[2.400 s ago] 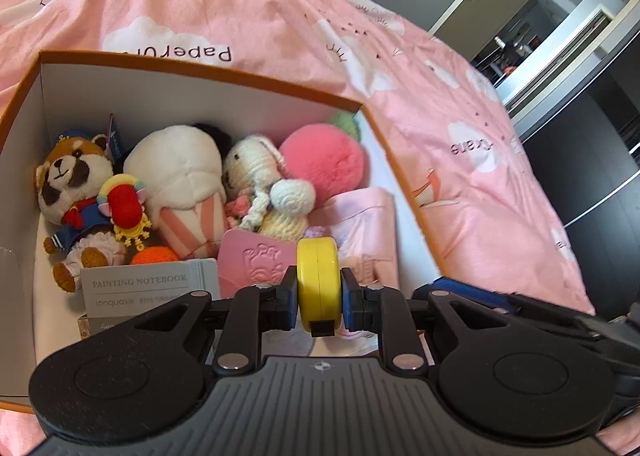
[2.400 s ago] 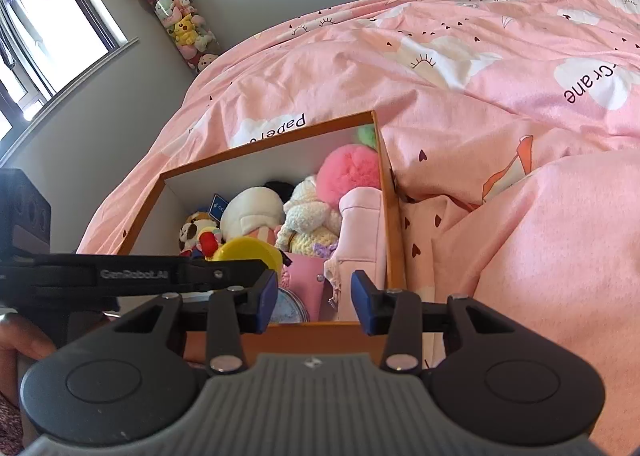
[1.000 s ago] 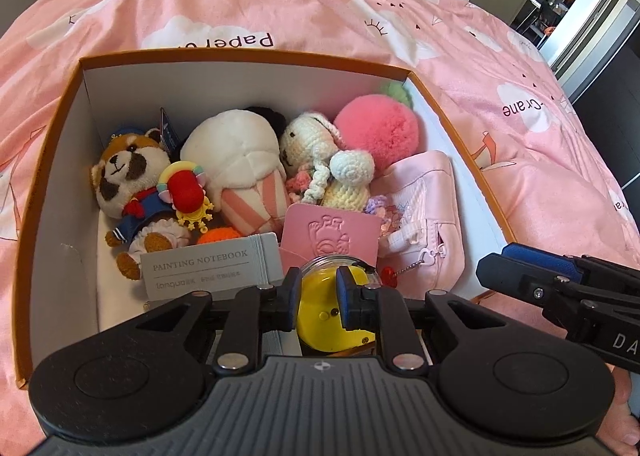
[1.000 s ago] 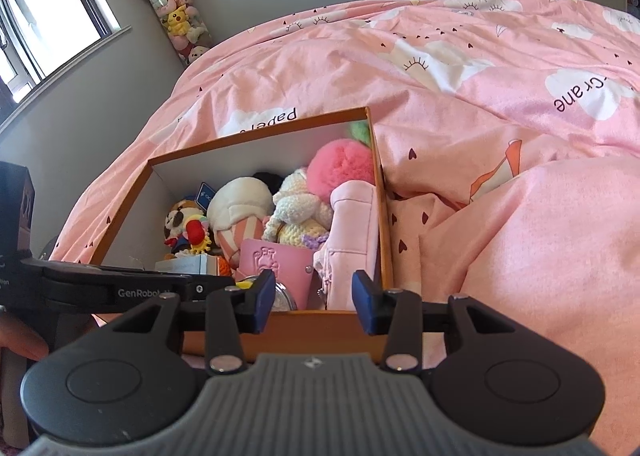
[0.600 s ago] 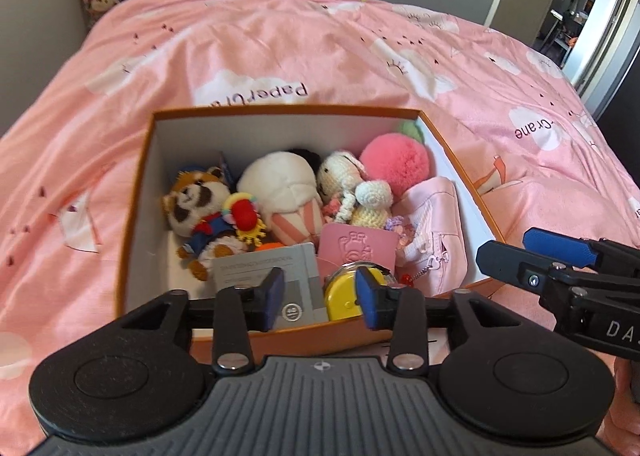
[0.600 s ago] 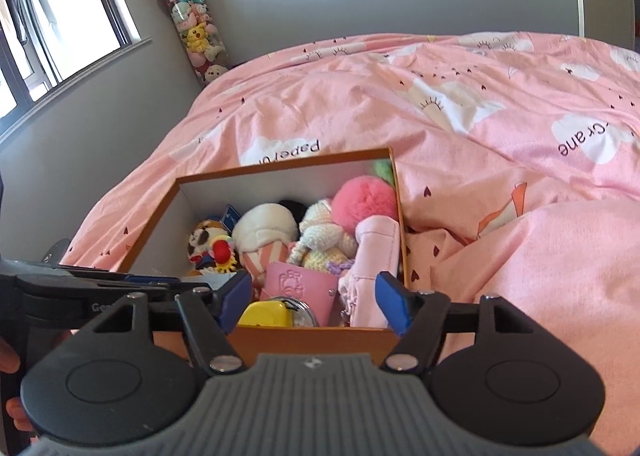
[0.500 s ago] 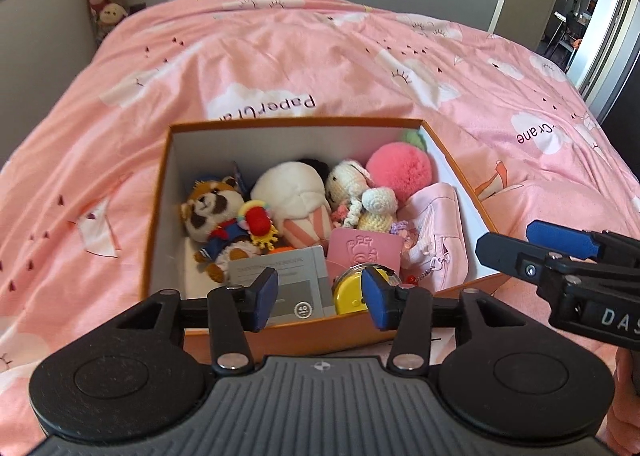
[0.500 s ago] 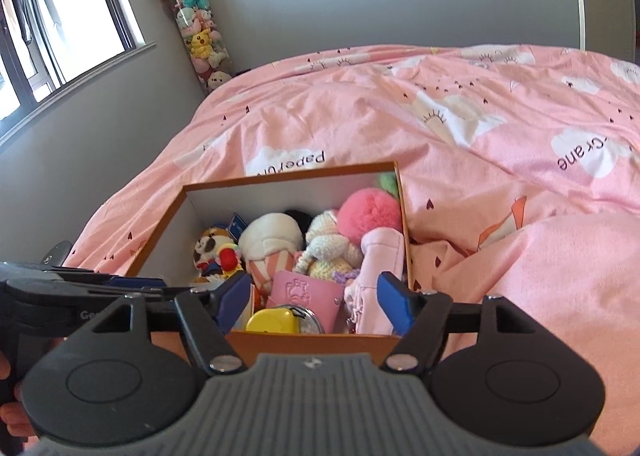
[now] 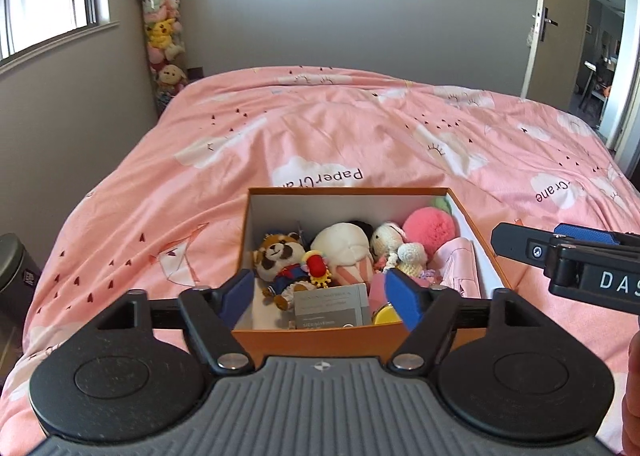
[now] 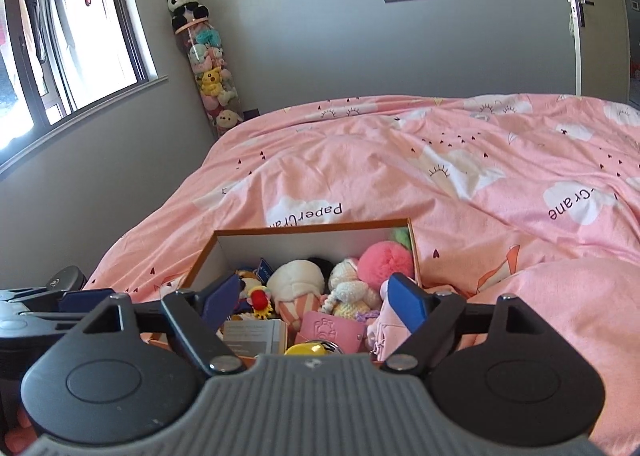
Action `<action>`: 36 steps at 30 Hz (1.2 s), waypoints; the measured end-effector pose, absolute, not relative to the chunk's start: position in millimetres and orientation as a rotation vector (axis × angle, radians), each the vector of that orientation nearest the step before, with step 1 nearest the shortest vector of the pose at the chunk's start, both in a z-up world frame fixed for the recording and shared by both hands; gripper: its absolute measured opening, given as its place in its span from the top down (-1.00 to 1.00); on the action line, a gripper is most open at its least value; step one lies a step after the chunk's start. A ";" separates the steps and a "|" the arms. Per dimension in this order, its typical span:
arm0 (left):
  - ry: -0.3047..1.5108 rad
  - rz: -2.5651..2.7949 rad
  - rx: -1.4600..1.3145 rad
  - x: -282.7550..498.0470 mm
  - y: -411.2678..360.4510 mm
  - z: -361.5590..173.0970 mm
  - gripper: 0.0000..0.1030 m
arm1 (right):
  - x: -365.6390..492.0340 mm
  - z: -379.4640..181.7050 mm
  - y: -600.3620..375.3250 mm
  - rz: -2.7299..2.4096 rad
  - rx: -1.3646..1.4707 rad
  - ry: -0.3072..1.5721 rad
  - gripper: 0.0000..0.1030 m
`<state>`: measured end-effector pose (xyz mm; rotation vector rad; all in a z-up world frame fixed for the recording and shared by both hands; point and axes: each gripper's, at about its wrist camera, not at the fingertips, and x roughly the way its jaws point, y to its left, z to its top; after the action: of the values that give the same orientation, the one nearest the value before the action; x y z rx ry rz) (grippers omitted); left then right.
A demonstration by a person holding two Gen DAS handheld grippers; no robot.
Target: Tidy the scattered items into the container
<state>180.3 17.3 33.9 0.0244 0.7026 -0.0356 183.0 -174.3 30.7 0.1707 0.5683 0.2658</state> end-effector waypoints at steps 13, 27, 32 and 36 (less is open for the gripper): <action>0.719 0.006 0.009 147.3 22.9 18.7 -0.76 | 147.0 27.0 -166.2 0.234 0.136 0.544 -0.68; 0.812 0.007 0.004 154.2 21.4 -16.8 -0.76 | 152.5 -11.4 -157.9 0.191 0.098 0.654 -0.68; 0.824 0.017 0.002 159.5 22.0 -21.6 -0.76 | 157.8 -20.3 -155.6 0.183 0.085 0.676 -0.68; 0.832 0.021 0.004 161.8 21.4 -23.8 -0.76 | 159.9 -22.5 -156.4 0.179 0.087 0.682 -0.68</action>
<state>161.8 21.4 -23.8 0.0038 0.8319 0.0208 159.9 -156.4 -22.5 0.0871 0.6820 0.1793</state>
